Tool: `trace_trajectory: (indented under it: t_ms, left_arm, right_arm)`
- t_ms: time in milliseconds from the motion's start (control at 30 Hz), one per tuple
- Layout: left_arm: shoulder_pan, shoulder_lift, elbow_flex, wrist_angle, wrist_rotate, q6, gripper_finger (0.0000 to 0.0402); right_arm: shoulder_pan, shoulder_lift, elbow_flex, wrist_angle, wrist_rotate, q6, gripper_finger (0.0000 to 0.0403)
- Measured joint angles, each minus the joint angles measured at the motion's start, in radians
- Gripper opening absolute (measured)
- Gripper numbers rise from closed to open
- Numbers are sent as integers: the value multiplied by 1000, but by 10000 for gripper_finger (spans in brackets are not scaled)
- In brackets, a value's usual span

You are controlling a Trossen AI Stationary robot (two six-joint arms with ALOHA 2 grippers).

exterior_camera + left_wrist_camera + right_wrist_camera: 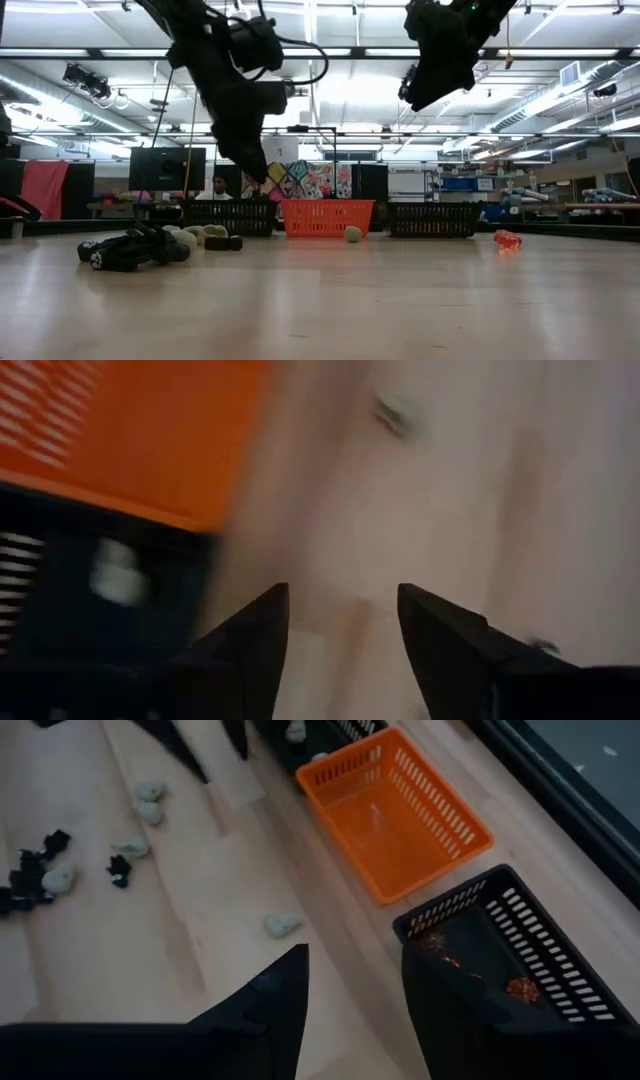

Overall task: Sort Halloween decoration
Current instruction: Put the white skull toy into the left black bin

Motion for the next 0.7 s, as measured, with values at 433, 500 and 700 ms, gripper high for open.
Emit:
trace_trajectory:
  t_ms: [433,500,700]
  left_arm:
    - [-237,12,-77,-76,-99,-181,194]
    - [-256,11,-94,-60,-100,-198,194]
    - [-284,11,-139,-31,-102,-202,194]
  right_arm:
    - [66,0,0,18,2,-14,165]
    - [71,0,0,31,2,-14,165]
    - [72,0,0,63,23,-9,165]
